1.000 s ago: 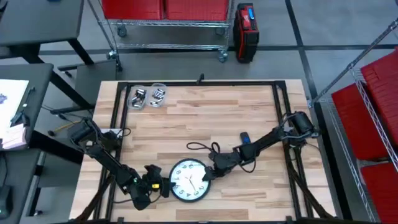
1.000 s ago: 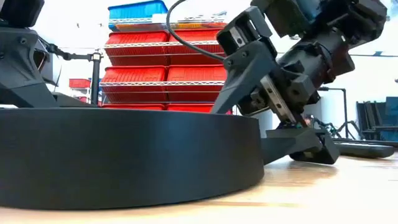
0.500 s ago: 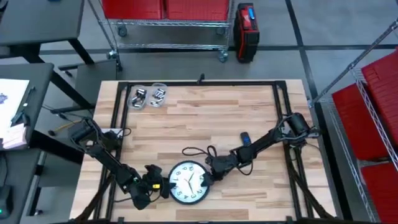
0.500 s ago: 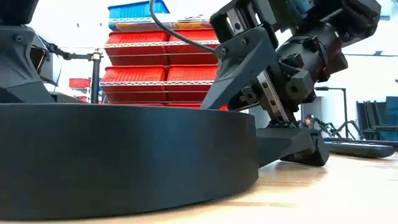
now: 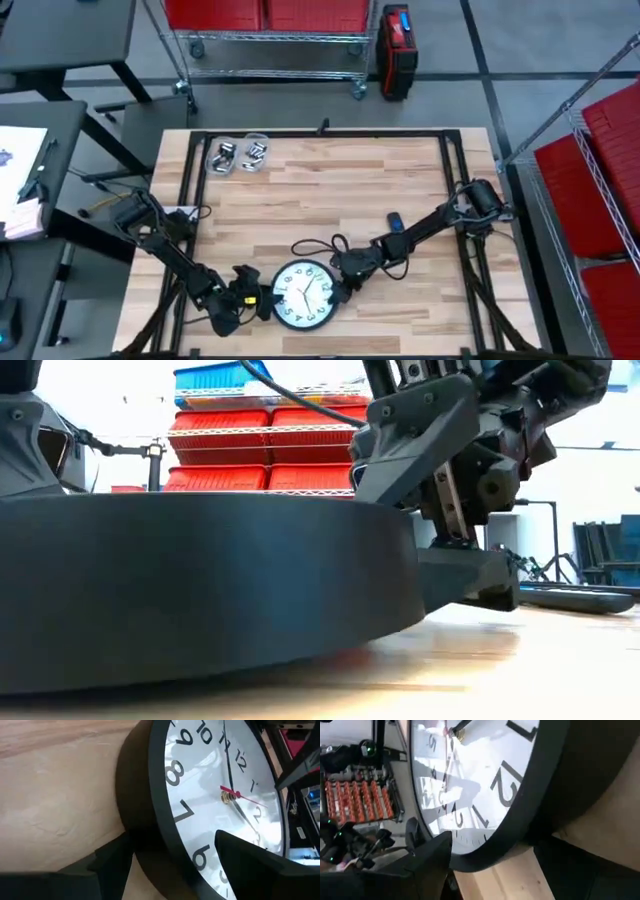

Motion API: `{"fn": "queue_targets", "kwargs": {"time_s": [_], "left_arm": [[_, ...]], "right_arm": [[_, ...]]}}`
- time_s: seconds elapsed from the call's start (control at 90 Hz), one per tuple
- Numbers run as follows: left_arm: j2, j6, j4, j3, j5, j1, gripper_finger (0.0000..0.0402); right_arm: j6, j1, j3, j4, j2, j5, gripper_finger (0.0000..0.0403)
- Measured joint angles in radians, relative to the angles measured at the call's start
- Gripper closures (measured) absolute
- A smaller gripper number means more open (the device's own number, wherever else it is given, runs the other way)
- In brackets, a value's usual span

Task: Insert battery
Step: Insert the silver battery into the wall clock battery compartment

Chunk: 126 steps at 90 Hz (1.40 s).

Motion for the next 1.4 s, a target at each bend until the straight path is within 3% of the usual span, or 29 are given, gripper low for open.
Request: {"fn": "queue_targets", "kwargs": {"time_s": [0.289, 0.444, 1.022, 1.122, 1.4], "left_arm": [[-0.032, 0.063, -0.008, 0.000, -0.001, 0.000, 0.0146], [-0.030, 0.065, -0.014, 0.000, -0.010, 0.004, 0.0146], [-0.031, 0.047, -0.018, 0.003, -0.001, 0.003, 0.0146], [-0.032, 0.047, -0.023, 0.005, 0.003, 0.003, 0.0146], [-0.035, 0.072, -0.029, 0.004, 0.028, 0.030, 0.0146]], "right_arm": [[0.083, -0.007, 0.000, 0.034, -0.003, -0.020, 0.0133], [0.123, -0.010, 0.006, -0.124, -0.009, 0.006, 0.0133], [0.232, -0.024, 0.008, -0.356, -0.052, -0.008, 0.0133], [0.243, -0.023, 0.009, -0.401, -0.067, 0.049, 0.0133], [0.333, -0.014, 0.006, -0.198, 0.030, 0.082, 0.0133]]}}
